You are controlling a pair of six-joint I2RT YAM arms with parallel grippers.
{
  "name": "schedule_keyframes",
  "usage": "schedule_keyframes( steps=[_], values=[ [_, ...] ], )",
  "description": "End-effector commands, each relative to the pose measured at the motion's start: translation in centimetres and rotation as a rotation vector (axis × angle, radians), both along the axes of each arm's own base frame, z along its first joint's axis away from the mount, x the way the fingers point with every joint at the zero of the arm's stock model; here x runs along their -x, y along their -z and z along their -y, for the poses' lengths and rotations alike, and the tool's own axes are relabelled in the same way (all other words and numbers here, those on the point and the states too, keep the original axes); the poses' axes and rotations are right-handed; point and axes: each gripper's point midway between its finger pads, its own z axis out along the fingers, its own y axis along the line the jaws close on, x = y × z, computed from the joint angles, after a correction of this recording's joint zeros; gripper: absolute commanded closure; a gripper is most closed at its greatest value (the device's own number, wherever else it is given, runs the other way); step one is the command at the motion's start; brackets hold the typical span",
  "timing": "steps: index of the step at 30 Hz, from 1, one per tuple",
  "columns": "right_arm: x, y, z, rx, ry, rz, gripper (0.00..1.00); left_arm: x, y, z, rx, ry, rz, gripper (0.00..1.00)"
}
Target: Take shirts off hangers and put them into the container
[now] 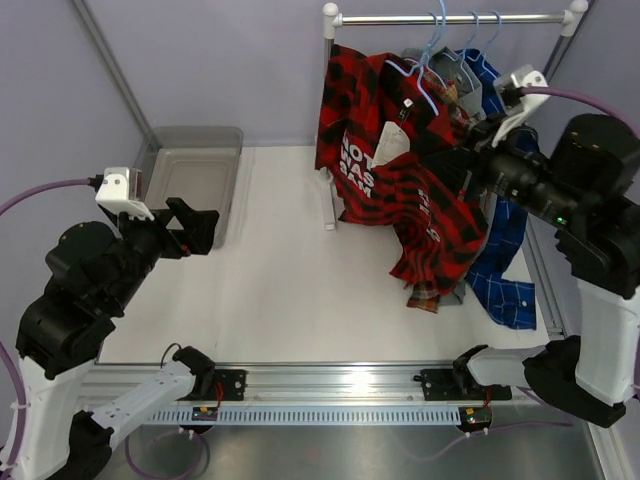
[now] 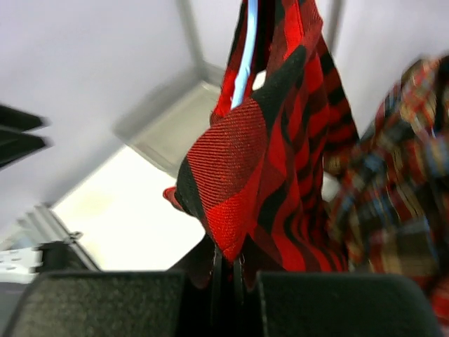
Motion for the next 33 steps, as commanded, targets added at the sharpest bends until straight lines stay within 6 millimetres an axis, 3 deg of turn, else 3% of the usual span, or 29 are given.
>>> schedule_keyframes(
  steps=[1,5,8,9,11,12,13,16,18,20,24,28,33],
  values=[
    [6.7,-6.2,-0.9,-0.070,-0.269,0.252,1.00,-0.2,-3.7,0.6,0.013,0.039,0.088,0.01],
    [6.3,-5.6,-2.2,-0.062,-0.328,0.213,1.00,0.2,-6.4,1.0,0.037,0.071,0.136,0.01],
    [5.1,-3.8,-4.0,-0.059,-0.388,0.161,1.00,0.4,-8.0,1.5,0.047,0.107,0.168,0.01],
    [4.1,-1.7,-4.9,-0.060,-0.400,0.083,1.00,0.2,-8.2,1.8,0.047,0.114,0.167,0.01],
    [3.2,-0.9,-6.1,-0.081,-0.417,0.072,1.00,0.5,-9.3,2.0,0.059,0.131,0.188,0.01],
    [2.2,1.3,-7.0,-0.063,-0.422,0.019,1.00,0.5,-9.6,2.3,0.062,0.146,0.189,0.01],
    [1.2,1.9,-7.5,-0.053,-0.395,0.024,1.00,0.2,-9.9,2.7,0.063,0.155,0.190,0.01],
    [-0.3,5.8,-10.3,0.019,-0.395,-0.032,1.00,-0.5,-10.0,4.3,0.071,0.208,0.168,0.01],
    [0.0,8.4,-12.5,0.051,-0.443,-0.088,1.00,-0.8,-10.4,5.6,0.090,0.258,0.158,0.01],
    [0.2,9.1,-13.9,0.042,-0.468,-0.081,1.00,-1.7,-9.9,7.7,0.099,0.322,0.113,0.01],
    [0.4,11.4,-15.4,0.057,-0.479,-0.108,1.00,-4.2,-8.9,9.5,0.128,0.315,0.051,0.01],
    [0.8,11.6,-15.9,0.033,-0.489,-0.106,1.00,-5.9,-8.7,10.5,0.137,0.289,0.054,0.01],
    [1.2,11.5,-16.0,0.028,-0.493,-0.105,1.00,-7.5,-7.9,12.4,0.137,0.278,0.028,0.09]
  ],
)
